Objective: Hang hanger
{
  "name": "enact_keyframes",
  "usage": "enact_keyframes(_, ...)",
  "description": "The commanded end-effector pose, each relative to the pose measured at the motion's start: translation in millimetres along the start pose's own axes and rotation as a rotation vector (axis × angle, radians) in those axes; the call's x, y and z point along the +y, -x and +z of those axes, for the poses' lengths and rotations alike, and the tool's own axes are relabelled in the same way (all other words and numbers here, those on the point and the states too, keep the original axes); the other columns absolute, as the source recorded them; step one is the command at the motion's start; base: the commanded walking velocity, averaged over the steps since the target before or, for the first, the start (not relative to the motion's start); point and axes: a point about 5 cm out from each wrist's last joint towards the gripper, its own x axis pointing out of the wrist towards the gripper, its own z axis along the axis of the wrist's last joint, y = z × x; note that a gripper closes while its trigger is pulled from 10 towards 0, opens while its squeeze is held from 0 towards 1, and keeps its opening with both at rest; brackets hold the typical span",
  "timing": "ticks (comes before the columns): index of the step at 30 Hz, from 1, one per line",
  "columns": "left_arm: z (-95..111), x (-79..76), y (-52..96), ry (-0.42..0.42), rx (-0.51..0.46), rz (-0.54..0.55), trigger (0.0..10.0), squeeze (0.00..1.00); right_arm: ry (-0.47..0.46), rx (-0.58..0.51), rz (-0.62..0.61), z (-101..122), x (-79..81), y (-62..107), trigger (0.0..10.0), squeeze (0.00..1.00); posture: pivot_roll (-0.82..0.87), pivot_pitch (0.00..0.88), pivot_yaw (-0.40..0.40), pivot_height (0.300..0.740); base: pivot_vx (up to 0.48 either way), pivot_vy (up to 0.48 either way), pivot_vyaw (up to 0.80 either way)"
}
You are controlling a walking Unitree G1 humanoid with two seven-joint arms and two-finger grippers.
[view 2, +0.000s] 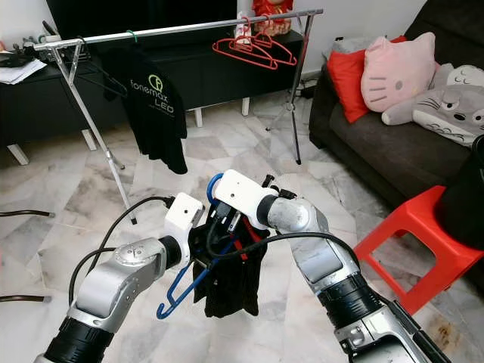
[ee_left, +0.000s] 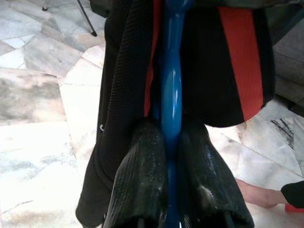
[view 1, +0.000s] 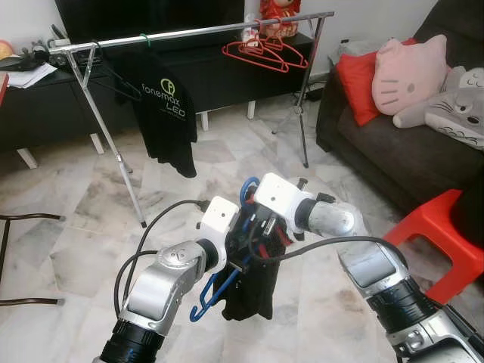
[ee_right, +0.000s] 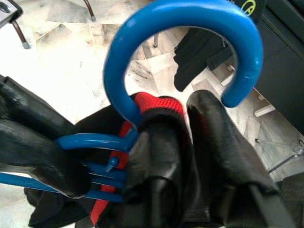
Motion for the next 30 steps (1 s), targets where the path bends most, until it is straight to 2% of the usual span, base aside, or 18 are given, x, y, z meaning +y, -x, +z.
enact_keyframes(1,13,-4.1,0.0,-0.019,-0.069,-0.029,10.0,0.0,0.002,-0.017,0.012,4,1.0,1.6,10.0,1.0,-0.07,0.0,-0.05,0.74,0.0,0.0,0.0)
enact_keyframes(12,13,-1.7,0.0,-0.018,-0.083,-0.014,10.0,0.0,-0.014,-0.025,-0.016,9,-4.6,7.7,10.0,1.0,-0.07,0.0,-0.051,0.74,0.0,0.0,0.0)
enact_keyframes(22,14,0.1,-0.4,-0.022,-0.086,-0.008,10.0,0.0,-0.022,-0.016,0.006,8,0.2,16.1,10.0,1.0,-0.08,0.0,-0.051,0.74,0.0,0.0,0.0)
enact_keyframes(30,11,2.4,0.6,-0.025,-0.078,-0.005,10.0,0.0,-0.02,0.018,-0.004,7,-7.3,31.1,10.0,1.0,-0.08,0.0,-0.05,0.74,0.0,0.0,0.0)
